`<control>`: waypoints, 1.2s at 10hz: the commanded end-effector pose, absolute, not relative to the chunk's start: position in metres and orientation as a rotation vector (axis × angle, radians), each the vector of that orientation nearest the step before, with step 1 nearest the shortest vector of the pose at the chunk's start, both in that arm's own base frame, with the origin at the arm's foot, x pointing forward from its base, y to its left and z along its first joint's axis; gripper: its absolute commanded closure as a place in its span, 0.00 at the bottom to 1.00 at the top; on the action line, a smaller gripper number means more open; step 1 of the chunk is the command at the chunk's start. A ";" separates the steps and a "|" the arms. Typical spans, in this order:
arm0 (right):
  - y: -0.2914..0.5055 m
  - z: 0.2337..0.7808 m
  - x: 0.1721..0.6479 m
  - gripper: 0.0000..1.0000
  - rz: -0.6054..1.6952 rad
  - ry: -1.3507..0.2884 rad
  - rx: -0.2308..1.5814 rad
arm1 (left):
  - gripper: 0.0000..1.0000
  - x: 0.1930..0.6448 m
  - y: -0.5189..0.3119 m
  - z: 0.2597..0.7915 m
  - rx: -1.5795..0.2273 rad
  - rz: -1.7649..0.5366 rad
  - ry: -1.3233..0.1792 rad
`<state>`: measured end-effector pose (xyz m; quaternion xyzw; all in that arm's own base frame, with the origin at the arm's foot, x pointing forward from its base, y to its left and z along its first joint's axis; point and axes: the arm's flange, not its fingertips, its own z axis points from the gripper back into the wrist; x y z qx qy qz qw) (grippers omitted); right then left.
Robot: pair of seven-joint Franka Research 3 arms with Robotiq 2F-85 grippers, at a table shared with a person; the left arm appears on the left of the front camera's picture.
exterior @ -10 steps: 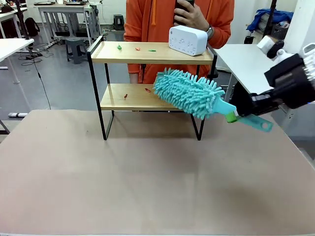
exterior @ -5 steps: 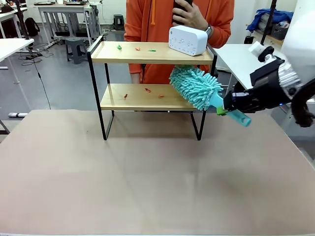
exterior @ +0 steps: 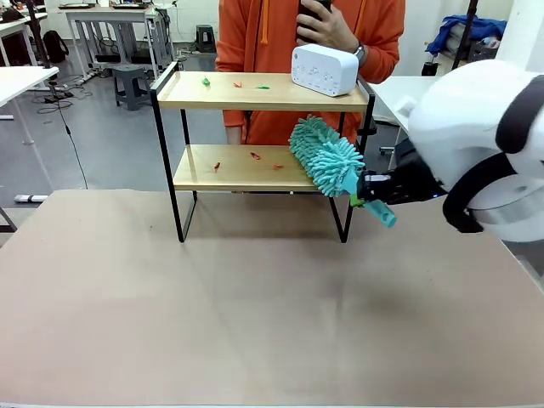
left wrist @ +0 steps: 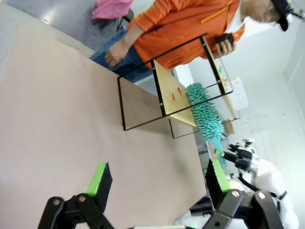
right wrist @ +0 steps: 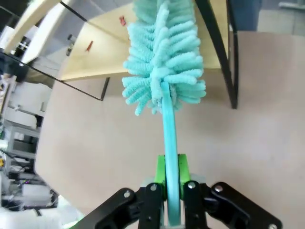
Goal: Clean the shelf.
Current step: Clean the specific tier of the Shelf with the Duster once objects are removed.
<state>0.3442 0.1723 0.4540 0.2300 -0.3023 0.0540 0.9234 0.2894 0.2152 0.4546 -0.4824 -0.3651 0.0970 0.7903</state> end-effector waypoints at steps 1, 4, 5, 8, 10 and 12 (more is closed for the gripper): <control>0.186 0.453 0.362 0.87 0.145 -0.610 0.523 | 0.00 0.289 0.212 0.453 -1.046 0.193 -0.812; 0.209 0.449 0.371 0.87 0.198 -0.584 0.530 | 0.00 0.289 0.212 0.453 -1.046 0.193 -0.812; 0.218 0.450 0.375 0.87 0.228 -0.577 0.534 | 0.00 0.289 0.212 0.453 -1.046 0.193 -0.812; 0.242 0.457 0.381 0.87 0.366 -0.511 0.547 | 0.00 0.289 0.212 0.453 -1.046 0.193 -0.812; 0.247 0.462 0.379 0.87 0.471 -0.439 0.599 | 0.00 0.289 0.212 0.453 -1.046 0.193 -0.812; 0.244 0.468 0.373 0.87 0.573 -0.397 0.612 | 0.00 0.289 0.212 0.453 -1.046 0.193 -0.812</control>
